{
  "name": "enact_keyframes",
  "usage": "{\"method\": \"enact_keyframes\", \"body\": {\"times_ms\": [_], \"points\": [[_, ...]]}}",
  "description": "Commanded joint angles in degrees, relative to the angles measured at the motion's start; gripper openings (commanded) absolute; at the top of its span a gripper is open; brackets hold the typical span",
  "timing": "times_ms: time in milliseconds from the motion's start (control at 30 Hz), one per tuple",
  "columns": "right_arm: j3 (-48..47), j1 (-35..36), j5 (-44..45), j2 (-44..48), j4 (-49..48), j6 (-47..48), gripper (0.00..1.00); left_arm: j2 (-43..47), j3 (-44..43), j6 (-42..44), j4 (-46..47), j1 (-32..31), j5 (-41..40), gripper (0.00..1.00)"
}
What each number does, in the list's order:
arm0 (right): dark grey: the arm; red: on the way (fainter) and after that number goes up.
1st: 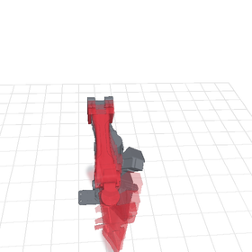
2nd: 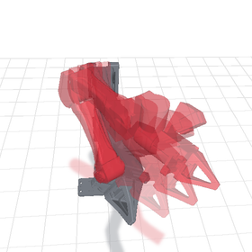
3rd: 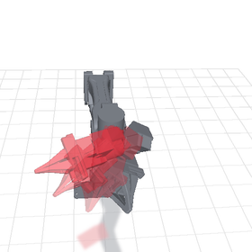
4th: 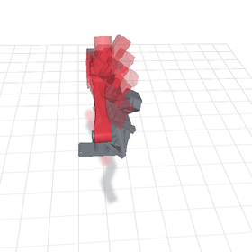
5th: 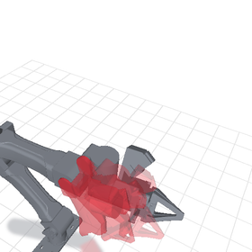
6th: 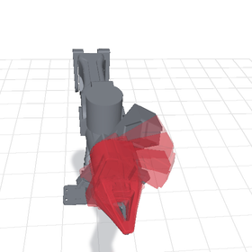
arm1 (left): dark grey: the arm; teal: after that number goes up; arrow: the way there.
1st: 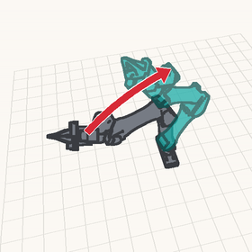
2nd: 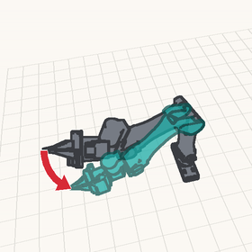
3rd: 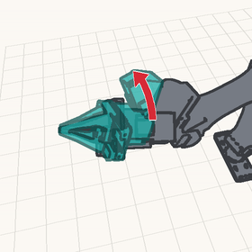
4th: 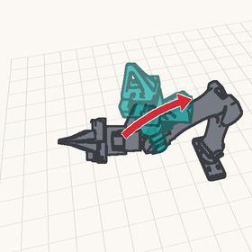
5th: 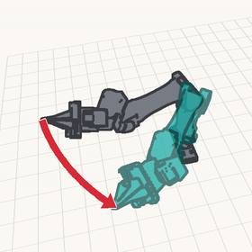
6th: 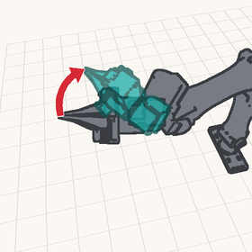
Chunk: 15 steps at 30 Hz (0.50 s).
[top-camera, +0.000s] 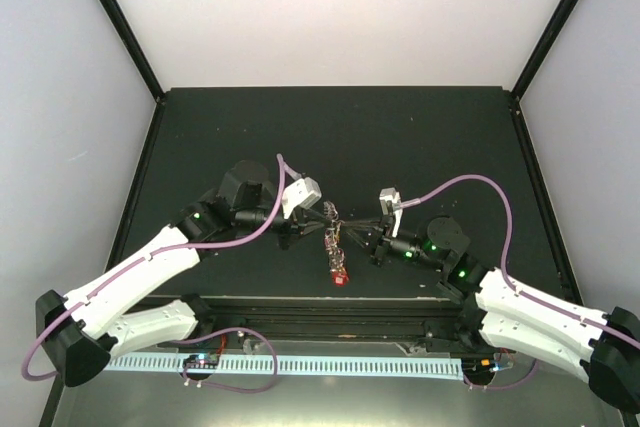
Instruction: Remove the keys from the keyring
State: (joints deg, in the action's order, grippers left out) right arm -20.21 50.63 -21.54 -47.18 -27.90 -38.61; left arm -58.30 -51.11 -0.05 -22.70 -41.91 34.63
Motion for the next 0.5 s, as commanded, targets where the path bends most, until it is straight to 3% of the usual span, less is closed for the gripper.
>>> {"method": "enact_keyframes", "body": {"times_ms": [0, 467], "points": [[-2.2, 0.1, -1.5, 0.4, -6.1, 0.9, 0.01, -0.9, -1.8, 0.5, -1.2, 0.0, -4.6, 0.02], [-2.9, 0.1, -2.8, -1.5, -7.7, 0.4, 0.01, -2.1, -2.2, 0.7, -2.0, -1.0, -5.6, 0.01]]}}
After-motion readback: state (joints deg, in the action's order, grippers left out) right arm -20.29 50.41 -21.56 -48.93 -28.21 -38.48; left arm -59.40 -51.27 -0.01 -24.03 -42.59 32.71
